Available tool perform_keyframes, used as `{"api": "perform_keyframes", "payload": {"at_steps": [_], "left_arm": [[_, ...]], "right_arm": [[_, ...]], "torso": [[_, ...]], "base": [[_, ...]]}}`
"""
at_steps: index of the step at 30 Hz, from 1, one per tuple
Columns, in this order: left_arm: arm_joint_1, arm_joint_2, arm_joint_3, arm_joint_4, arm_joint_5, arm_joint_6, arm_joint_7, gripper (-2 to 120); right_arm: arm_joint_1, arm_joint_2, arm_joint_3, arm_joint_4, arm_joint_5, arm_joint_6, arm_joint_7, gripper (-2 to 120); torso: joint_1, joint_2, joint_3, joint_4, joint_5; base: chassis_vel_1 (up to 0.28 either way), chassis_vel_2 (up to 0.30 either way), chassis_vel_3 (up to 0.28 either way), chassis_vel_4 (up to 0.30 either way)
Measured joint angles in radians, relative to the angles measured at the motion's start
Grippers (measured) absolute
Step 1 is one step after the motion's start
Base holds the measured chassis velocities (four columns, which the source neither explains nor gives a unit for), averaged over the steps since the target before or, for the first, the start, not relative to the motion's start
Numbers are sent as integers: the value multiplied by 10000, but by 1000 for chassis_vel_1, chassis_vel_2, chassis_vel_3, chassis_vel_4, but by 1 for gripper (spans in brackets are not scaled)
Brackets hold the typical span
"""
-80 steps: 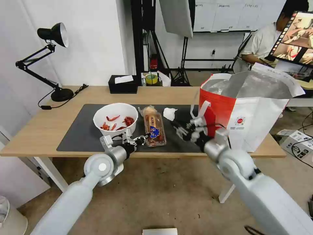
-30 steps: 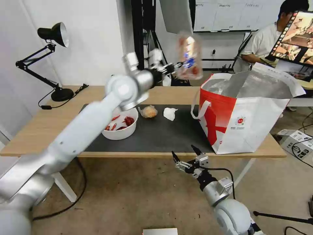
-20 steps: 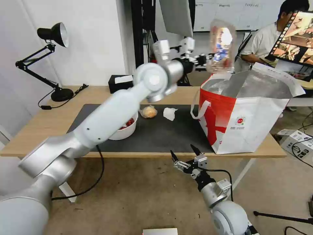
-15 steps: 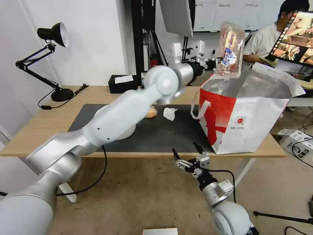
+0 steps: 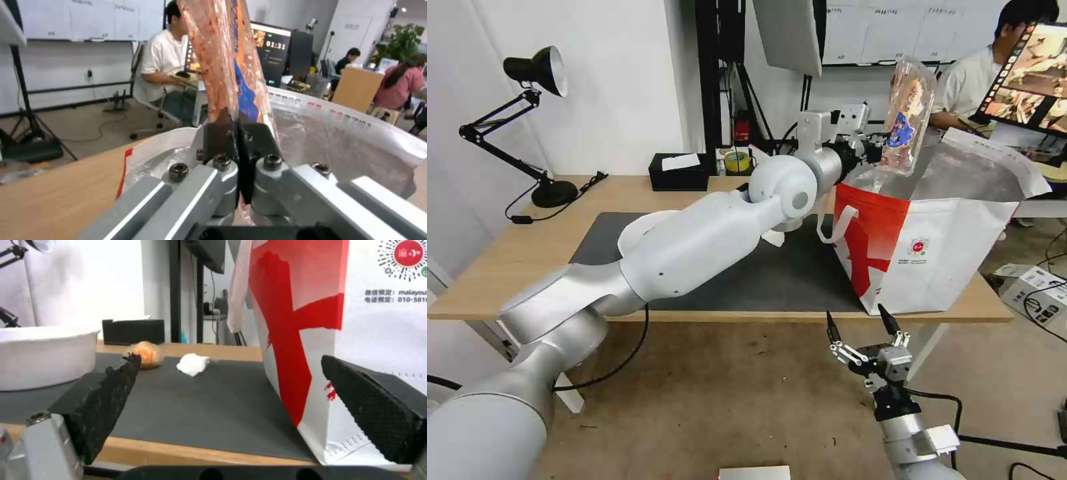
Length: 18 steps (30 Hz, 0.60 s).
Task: Pick up the trash from the table and place it into the takeout bag.
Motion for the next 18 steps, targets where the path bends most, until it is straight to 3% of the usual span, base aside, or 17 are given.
{"api": "perform_keyframes", "payload": {"at_steps": [8,18], "left_arm": [[18,9,407,-20,263,-86,432,0],[103,23,752,122,643,-315,469,0]], "right_arm": [[64,35,-56,-100,-16,-11,6,100],[91,26,-91,-135,48,-46,-7,100]], "torso": [[0,0,0,1,0],[0,0,0,0,0]], "base": [[0,0,0,0],[0,0,0,0]]}}
